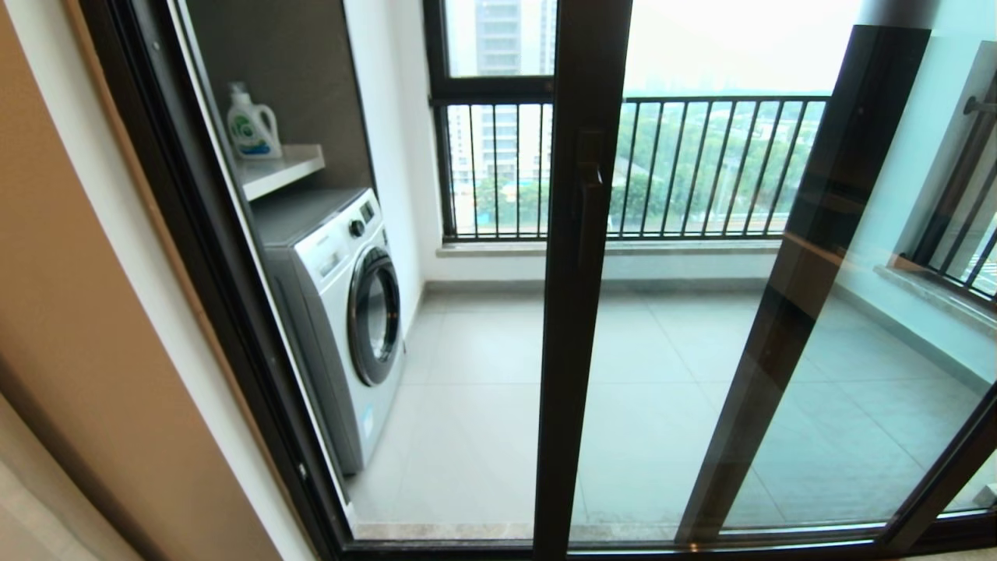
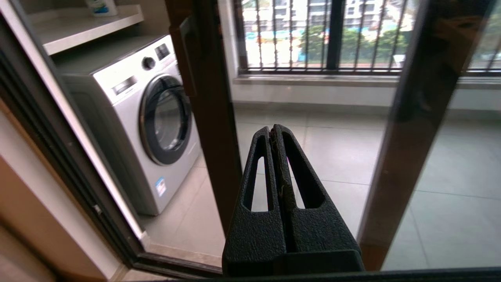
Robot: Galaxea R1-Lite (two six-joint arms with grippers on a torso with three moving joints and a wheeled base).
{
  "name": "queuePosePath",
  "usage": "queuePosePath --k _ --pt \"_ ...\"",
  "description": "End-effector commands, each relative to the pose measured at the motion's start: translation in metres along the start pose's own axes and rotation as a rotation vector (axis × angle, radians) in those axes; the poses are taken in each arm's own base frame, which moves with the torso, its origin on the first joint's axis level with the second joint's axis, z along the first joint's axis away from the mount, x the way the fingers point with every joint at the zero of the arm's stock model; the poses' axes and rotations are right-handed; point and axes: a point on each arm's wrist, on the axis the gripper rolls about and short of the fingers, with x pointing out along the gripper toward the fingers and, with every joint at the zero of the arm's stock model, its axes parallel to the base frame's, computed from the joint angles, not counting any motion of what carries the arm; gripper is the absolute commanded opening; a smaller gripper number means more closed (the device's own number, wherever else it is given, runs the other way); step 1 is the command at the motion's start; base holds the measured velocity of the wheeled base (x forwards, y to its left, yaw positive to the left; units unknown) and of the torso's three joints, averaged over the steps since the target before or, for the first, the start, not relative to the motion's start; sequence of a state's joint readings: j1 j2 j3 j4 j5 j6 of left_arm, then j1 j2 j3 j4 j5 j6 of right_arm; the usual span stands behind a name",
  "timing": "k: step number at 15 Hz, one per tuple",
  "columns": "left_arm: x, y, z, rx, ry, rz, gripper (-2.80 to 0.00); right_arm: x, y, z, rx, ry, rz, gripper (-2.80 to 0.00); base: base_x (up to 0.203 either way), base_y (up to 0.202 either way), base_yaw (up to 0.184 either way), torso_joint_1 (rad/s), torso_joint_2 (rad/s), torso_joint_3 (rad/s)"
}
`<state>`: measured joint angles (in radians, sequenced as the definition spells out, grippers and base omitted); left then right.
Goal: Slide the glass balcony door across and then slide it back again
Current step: Open the slid door
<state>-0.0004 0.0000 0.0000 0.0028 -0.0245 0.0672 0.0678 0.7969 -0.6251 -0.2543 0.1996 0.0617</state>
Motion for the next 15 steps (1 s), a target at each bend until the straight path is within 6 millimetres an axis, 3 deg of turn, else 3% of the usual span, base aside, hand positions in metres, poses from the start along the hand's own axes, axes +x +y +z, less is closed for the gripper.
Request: queuePosePath --k 1,4,10,15 --pt "0.000 0.000 0.000 0.000 0.003 0.000 -2.80 0.063 0.001 -0.008 0.023 0.107 0.090 -2.80 0.000 0.000 0.000 0.000 0.00 0.000" --pt "0.000 0.000 0.000 0.000 0.003 -0.001 -2.80 0.108 0.034 0.000 0.023 0.109 0.189 -2.80 0.000 0.000 0.000 0.000 0.00 0.000" --pt "0.000 0.000 0.000 0.000 0.003 -0.002 -2.80 0.186 0.083 0.005 0.011 0.120 0.201 -2.80 0.000 0.000 0.000 0.000 0.00 0.000" --pt "0.000 0.000 0.000 0.000 0.003 0.000 -2.80 0.277 0.116 -0.009 -0.006 0.100 0.088 -2.80 0.000 0.000 0.000 0.000 0.00 0.000"
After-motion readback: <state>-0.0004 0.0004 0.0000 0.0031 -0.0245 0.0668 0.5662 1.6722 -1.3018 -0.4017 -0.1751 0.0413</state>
